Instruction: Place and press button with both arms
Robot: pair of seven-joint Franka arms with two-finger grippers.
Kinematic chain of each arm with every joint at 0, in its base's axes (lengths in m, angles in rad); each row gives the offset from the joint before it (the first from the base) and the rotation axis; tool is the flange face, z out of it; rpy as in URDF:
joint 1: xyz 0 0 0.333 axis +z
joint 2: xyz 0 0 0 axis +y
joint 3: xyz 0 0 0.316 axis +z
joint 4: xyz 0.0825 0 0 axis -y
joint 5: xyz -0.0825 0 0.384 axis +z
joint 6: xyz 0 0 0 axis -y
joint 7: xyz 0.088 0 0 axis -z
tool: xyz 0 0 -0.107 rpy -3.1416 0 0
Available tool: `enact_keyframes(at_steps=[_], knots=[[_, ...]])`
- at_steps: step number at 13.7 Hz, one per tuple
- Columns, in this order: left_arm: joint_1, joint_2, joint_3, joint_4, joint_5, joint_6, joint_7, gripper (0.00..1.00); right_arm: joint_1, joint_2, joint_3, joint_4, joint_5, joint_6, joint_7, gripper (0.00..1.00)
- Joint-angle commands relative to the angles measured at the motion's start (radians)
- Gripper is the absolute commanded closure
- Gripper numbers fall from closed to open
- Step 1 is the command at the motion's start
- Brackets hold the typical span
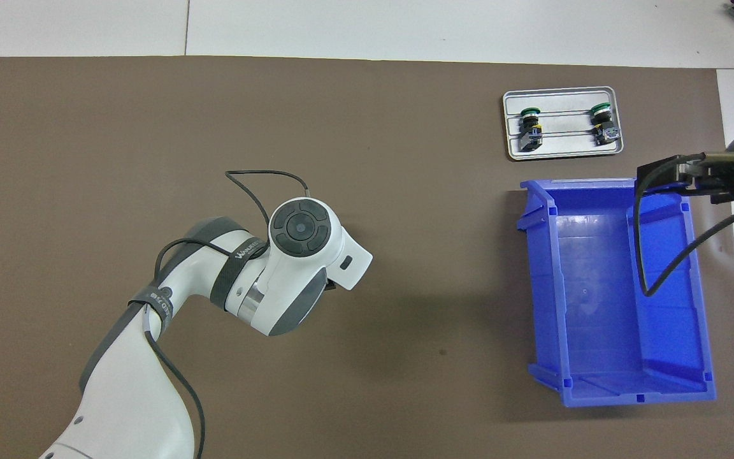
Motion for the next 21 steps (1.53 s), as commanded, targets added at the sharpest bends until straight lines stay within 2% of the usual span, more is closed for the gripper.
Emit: enact_keyframes(at_steps=[1,4,6,11,15,16,18,21], knots=[[-0.006,0.007,0.006,-0.029,0.023,0.046,-0.043,0.01,0.009,-0.026,-0.015,-0.016,-0.008,-0.015,-0.023,0.00],[-0.009,0.005,0.006,-0.043,0.023,0.046,-0.054,0.01,0.009,-0.044,-0.017,-0.046,-0.009,-0.015,-0.023,0.00],[-0.008,0.005,0.006,-0.044,0.023,0.049,-0.083,0.20,0.010,-0.046,-0.018,-0.048,-0.008,-0.012,-0.023,0.00],[-0.009,0.005,0.006,-0.050,0.025,0.079,-0.082,0.23,0.010,-0.046,-0.017,-0.057,-0.008,-0.014,-0.020,0.00],[-0.009,0.005,0.006,-0.055,0.048,0.077,-0.082,0.42,0.001,-0.033,-0.017,-0.062,-0.003,-0.015,-0.014,0.00],[-0.008,0.005,0.006,-0.055,0.048,0.077,-0.082,0.51,0.002,-0.033,-0.017,-0.062,-0.003,-0.015,-0.014,0.00],[-0.006,0.005,0.007,-0.047,0.057,0.075,-0.082,0.60,0.001,-0.033,-0.017,-0.060,-0.003,-0.015,-0.011,0.00],[0.000,0.005,0.009,-0.029,0.063,0.065,-0.082,0.72,0.002,-0.033,-0.017,-0.062,-0.003,-0.015,-0.014,0.00]])
